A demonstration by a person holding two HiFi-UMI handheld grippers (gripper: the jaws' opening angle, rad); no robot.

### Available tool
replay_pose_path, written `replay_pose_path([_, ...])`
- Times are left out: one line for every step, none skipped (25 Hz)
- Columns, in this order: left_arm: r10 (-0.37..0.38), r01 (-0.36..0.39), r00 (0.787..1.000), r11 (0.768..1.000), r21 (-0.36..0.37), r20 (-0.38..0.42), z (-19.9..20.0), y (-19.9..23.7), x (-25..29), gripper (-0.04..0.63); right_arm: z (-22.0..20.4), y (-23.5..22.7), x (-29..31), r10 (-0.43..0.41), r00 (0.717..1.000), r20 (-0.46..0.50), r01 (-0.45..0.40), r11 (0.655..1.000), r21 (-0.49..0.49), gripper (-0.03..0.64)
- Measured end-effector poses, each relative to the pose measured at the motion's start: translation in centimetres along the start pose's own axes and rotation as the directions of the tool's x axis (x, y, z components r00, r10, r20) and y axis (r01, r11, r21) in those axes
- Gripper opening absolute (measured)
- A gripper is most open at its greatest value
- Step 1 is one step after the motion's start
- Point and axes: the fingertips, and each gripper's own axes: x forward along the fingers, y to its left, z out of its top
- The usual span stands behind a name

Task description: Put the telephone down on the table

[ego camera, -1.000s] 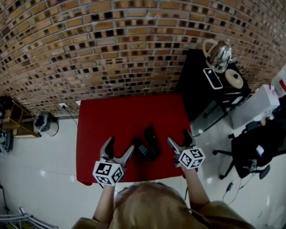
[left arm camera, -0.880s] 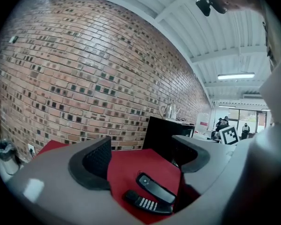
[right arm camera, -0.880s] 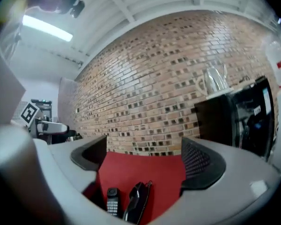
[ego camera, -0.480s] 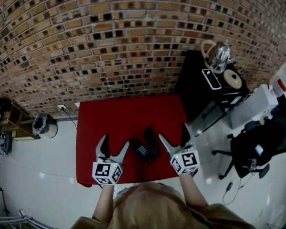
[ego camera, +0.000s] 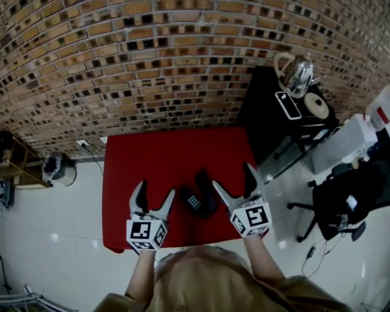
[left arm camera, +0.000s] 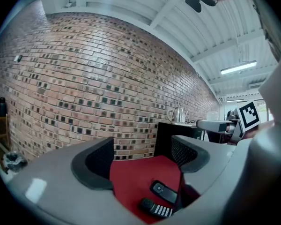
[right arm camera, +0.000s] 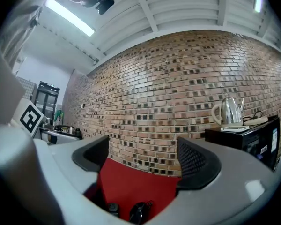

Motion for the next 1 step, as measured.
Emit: replay_pose_path([-0.001, 0.001, 1.000, 1.000, -0.003, -0.001, -0.19, 0.15, -0.11, 0.388, -0.06, 0.44, 0.10, 0.008, 1.000, -0.003, -0.008, 1.000, -0.002, 0.443])
